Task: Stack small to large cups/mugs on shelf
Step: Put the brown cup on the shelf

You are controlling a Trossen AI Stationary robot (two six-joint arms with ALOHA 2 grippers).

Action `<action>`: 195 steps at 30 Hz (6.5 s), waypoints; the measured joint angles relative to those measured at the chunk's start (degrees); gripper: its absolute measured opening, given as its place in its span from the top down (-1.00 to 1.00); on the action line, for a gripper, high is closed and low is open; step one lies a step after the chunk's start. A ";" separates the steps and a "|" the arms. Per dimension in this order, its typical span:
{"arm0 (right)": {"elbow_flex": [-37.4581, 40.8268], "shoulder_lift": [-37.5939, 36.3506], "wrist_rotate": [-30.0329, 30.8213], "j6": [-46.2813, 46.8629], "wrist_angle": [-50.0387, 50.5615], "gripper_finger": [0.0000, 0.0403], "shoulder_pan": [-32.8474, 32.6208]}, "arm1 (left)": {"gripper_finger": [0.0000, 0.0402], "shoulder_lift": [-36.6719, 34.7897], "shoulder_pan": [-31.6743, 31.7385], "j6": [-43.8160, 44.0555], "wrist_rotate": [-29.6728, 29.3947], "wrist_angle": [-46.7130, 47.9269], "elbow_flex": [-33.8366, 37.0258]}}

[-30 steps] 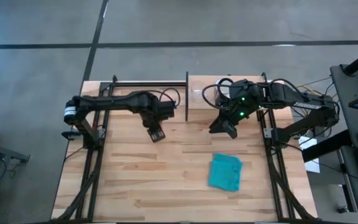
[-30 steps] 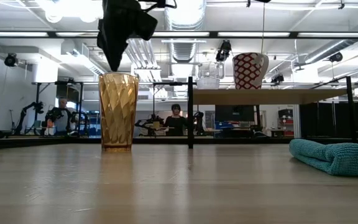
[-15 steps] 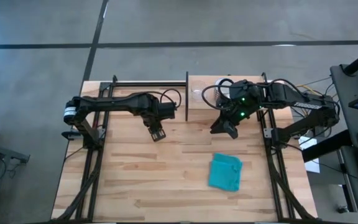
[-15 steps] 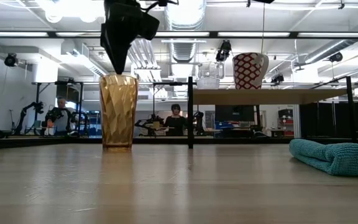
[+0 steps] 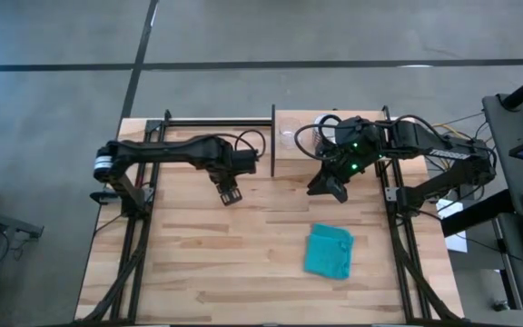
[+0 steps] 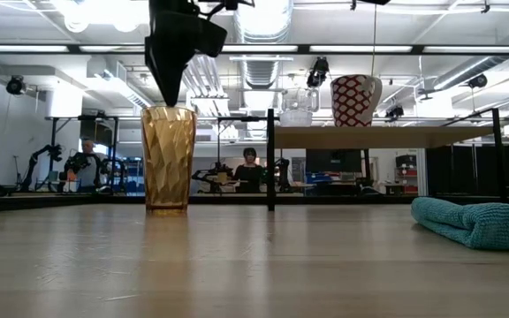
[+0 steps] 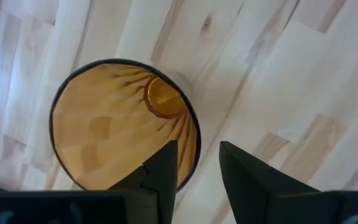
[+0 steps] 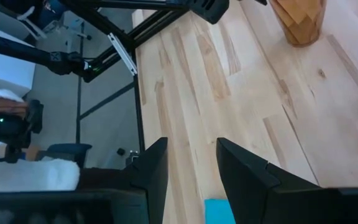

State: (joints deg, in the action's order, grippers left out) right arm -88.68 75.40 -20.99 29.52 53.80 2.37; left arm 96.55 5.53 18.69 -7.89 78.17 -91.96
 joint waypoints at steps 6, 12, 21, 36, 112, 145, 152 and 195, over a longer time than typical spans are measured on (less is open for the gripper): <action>0.00 0.00 0.00 0.02 -0.02 0.36 0.00 | 0.52 1.31 0.01 -1.18 0.03 -1.31 0.35; 0.00 0.00 0.00 0.02 -0.02 0.36 0.00 | 0.92 3.02 0.10 -1.63 0.43 -1.33 0.46; -0.02 -0.50 0.00 -6.70 10.56 0.36 0.00 | 0.99 2.84 -0.70 -1.06 8.27 -9.24 -3.66; -0.02 -1.36 4.55 -37.01 15.80 0.36 0.02 | 1.00 3.72 -10.35 -26.07 18.38 -27.21 -5.23; 0.09 -2.93 8.17 -37.07 10.86 0.15 0.66 | 0.91 15.35 -8.10 -22.23 12.08 -19.10 -15.24; 0.09 -2.91 8.07 -36.42 10.82 0.15 0.50 | 0.66 15.15 -8.27 -22.02 12.18 -29.21 -14.53; 0.18 -2.91 8.02 -36.33 10.74 0.15 0.49 | 0.66 15.15 -8.27 -22.00 12.30 -29.53 -14.51; 10.27 5.17 10.33 -54.62 5.33 0.15 -3.45 | 0.66 13.95 -8.65 -18.18 13.41 -20.15 -18.75</action>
State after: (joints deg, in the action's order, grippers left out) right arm -78.41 80.57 -10.66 -25.10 59.13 -1.08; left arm 110.50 -3.11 0.51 5.52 58.02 -110.71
